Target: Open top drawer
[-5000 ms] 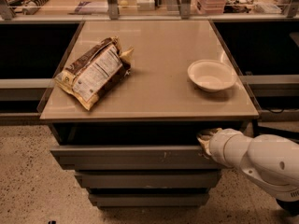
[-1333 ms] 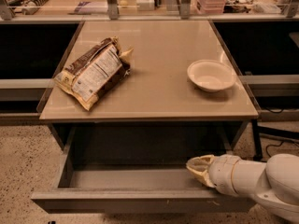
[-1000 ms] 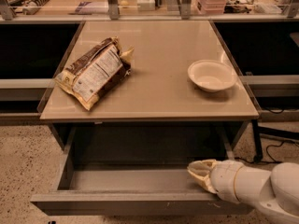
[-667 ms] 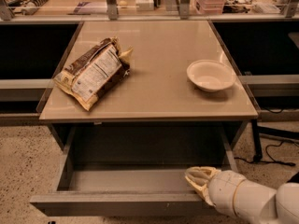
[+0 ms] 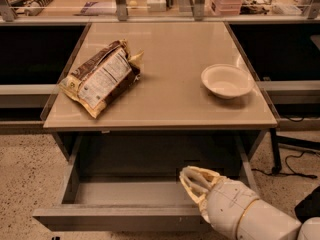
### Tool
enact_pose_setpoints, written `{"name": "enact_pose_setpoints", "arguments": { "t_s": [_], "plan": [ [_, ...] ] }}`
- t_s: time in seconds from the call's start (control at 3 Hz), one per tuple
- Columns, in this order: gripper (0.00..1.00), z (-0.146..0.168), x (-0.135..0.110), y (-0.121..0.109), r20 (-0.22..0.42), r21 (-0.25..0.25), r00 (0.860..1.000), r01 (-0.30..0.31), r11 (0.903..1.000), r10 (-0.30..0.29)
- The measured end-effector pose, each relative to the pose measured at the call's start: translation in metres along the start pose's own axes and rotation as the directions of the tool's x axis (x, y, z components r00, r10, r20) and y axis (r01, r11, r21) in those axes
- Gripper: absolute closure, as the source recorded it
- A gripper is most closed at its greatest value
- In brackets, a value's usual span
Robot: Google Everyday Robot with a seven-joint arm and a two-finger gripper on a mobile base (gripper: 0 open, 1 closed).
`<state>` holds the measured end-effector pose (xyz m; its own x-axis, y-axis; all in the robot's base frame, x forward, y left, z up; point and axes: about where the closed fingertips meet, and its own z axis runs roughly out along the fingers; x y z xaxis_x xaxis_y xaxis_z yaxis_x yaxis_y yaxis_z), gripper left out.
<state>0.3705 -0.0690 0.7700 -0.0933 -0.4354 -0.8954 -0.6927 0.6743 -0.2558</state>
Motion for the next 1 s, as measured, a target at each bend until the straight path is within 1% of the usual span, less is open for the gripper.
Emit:
{"name": "enact_pose_setpoints", "arguments": {
  "t_s": [0.33, 1.0],
  "plan": [
    [0.84, -0.0065, -0.0168, -0.001, 0.036, 0.055, 0.999, 0.012, 0.9984, -0.014],
    [0.37, -0.0068, -0.0162, -0.0015, 0.034, 0.057, 0.999, 0.012, 0.9983, -0.014]
  ]
}}
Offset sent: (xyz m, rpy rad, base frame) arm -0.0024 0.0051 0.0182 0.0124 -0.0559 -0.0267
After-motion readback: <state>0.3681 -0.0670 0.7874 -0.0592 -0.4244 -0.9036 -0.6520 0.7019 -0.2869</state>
